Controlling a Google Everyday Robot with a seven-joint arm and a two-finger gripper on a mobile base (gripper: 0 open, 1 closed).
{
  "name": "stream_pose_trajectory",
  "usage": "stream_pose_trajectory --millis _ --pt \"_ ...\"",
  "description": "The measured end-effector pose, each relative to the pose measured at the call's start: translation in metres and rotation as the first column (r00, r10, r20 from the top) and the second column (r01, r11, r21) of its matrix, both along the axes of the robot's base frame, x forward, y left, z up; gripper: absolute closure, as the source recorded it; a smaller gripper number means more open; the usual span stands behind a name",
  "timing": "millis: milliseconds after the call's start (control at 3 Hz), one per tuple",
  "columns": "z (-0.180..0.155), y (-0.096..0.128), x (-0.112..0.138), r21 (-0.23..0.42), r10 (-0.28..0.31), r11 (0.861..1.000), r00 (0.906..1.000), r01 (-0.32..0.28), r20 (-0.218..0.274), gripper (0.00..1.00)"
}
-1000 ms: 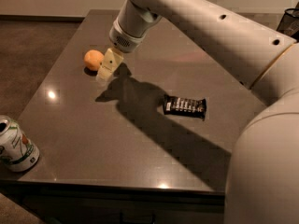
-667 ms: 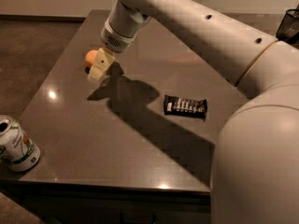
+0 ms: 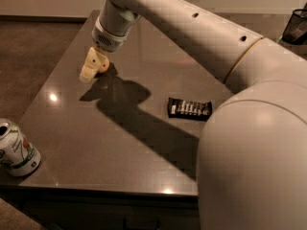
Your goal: Move orange near 7up can
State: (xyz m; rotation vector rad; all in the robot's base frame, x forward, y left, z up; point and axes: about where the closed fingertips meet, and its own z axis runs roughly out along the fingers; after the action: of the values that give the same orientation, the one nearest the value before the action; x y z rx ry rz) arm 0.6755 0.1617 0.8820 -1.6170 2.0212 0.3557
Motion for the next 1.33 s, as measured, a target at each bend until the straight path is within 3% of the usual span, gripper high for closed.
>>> stream_pose_trajectory --millis 667,1000,1333 --pt "-0.005 0.02 0.016 -0.039 -0.001 0.999 0.9999 0.002 0.012 0.01" --pt "-0.009 0.02 0.022 -0.053 -0.001 0.999 0.9999 0.001 0.013 0.23" --pt "-0.013 0.01 0.025 -0.067 0.008 0.998 0.9999 -0.007 0.014 0.52"
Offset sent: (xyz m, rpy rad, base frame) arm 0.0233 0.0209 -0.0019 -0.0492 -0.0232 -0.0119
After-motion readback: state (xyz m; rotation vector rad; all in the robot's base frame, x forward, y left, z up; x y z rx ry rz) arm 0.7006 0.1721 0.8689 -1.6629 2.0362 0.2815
